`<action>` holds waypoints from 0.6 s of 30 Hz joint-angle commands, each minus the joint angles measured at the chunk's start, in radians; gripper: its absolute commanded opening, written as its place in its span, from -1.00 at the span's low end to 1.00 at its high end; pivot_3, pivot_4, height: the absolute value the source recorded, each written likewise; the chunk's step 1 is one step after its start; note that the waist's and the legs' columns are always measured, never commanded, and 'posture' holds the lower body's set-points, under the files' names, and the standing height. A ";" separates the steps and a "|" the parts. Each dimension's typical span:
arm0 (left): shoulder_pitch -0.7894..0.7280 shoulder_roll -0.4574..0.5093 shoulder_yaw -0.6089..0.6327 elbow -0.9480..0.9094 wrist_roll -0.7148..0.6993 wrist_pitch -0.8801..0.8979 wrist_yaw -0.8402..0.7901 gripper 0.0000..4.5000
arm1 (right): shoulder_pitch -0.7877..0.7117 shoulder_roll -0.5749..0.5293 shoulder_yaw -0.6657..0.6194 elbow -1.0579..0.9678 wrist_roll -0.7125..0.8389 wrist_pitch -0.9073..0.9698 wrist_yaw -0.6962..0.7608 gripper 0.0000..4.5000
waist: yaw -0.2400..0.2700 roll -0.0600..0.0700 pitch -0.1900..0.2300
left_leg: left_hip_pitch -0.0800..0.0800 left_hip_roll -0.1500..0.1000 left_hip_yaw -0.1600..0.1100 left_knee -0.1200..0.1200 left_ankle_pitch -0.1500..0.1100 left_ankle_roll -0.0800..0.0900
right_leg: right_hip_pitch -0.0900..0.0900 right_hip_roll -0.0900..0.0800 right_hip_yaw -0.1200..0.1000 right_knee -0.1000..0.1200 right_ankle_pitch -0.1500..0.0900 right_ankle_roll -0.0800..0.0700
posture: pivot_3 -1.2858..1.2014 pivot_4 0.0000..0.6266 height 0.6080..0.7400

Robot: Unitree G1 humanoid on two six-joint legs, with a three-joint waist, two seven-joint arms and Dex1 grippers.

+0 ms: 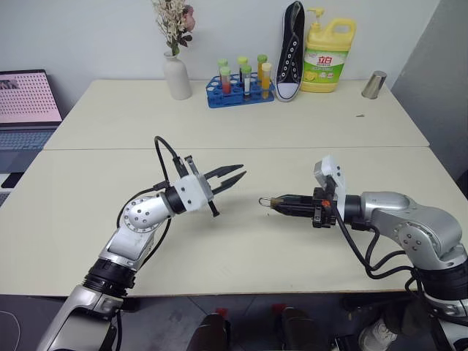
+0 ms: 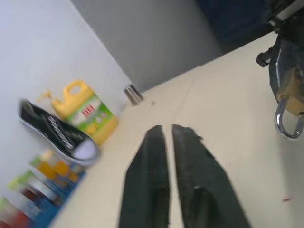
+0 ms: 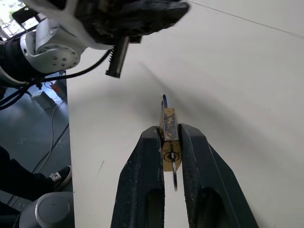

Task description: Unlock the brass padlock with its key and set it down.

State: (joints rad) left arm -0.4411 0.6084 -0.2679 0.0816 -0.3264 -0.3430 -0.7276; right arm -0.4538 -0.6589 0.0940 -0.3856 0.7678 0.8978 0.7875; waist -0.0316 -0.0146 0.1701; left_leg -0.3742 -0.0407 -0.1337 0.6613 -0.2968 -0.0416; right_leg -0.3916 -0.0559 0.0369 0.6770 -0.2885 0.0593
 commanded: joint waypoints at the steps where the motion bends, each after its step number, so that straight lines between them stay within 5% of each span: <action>1: 0.000 -0.029 -0.007 -0.057 -0.116 0.231 -0.096 -1.00 | -0.018 0.011 -0.039 -0.048 0.025 -0.017 0.012 -0.94 | 0.000 0.000 0.000 | 0.000 0.000 0.000 0.000 0.000 0.000 | 0.000 0.000 0.000 0.000 0.000 0.000 | 0.03 -0.52 1.00; 18: 0.068 -0.073 0.047 -0.261 -0.158 0.515 -0.218 -1.00 | -0.016 0.020 -0.040 -0.044 0.008 -0.023 0.020 -0.94 | 0.001 0.000 0.000 | 0.000 0.000 0.000 0.000 0.000 0.000 | 0.000 0.000 0.001 -0.001 0.000 0.000 | 0.03 -0.52 1.00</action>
State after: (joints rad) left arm -0.3761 0.5327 -0.2561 -0.1272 -0.4627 0.1553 -0.9371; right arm -0.4546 -0.6405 0.0781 -0.3980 0.7683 0.8980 0.7953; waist -0.0309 -0.0146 0.1701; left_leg -0.3741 -0.0401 -0.1335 0.6611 -0.2967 -0.0419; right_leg -0.3915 -0.0557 0.0374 0.6762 -0.2885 0.0592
